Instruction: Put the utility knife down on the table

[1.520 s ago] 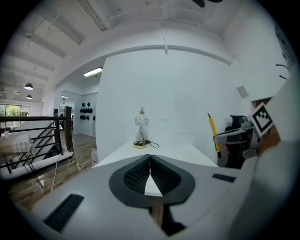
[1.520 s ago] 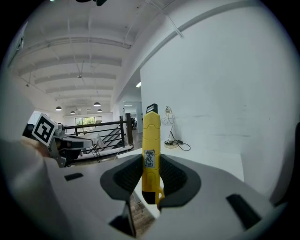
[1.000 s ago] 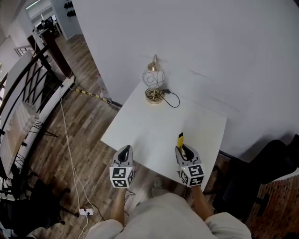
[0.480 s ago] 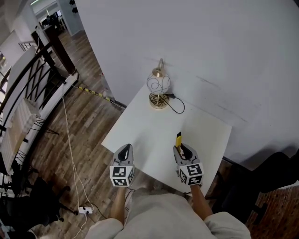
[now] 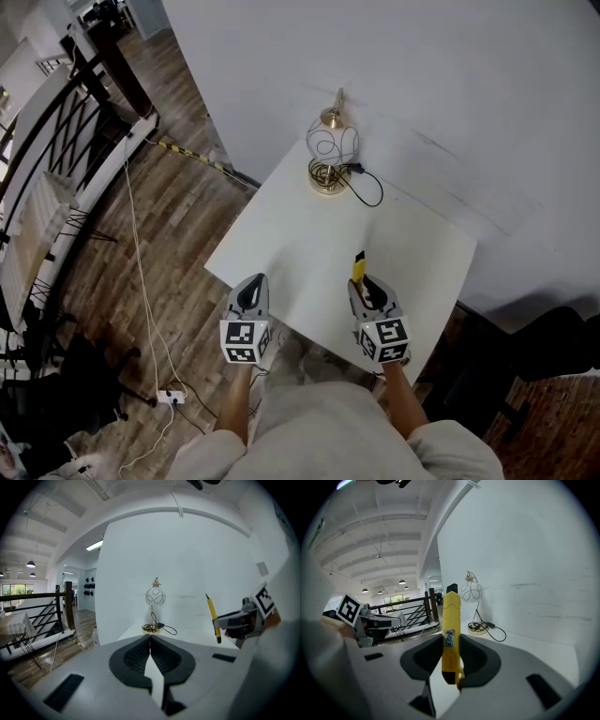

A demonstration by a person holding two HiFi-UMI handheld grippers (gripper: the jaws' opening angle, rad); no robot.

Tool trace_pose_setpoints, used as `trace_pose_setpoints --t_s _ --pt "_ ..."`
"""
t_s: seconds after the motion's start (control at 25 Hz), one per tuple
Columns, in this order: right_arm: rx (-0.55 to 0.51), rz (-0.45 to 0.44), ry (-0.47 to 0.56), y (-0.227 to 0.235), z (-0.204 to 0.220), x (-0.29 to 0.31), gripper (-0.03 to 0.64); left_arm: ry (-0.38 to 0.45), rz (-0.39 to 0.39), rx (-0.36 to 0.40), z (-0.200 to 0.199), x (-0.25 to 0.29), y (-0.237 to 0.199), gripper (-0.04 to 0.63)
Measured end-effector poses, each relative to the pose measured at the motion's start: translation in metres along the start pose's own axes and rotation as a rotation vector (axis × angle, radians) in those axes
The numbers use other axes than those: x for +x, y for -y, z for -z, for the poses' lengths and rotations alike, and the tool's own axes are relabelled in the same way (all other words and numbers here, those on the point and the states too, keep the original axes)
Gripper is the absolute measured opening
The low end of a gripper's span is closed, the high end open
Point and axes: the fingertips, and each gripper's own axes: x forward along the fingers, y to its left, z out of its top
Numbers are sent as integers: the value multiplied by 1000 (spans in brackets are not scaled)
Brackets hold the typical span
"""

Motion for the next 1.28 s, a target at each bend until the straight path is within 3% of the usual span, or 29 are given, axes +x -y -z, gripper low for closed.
trace_pose_setpoints --t_s 0.52,1.28 --pt "16 10 -111 -13 34 56 109 -55 50 -31 24 24 -31 6" --pt "-27 -38 -309 -13 90 145 109 -79 54 -50 39 36 -55 6"
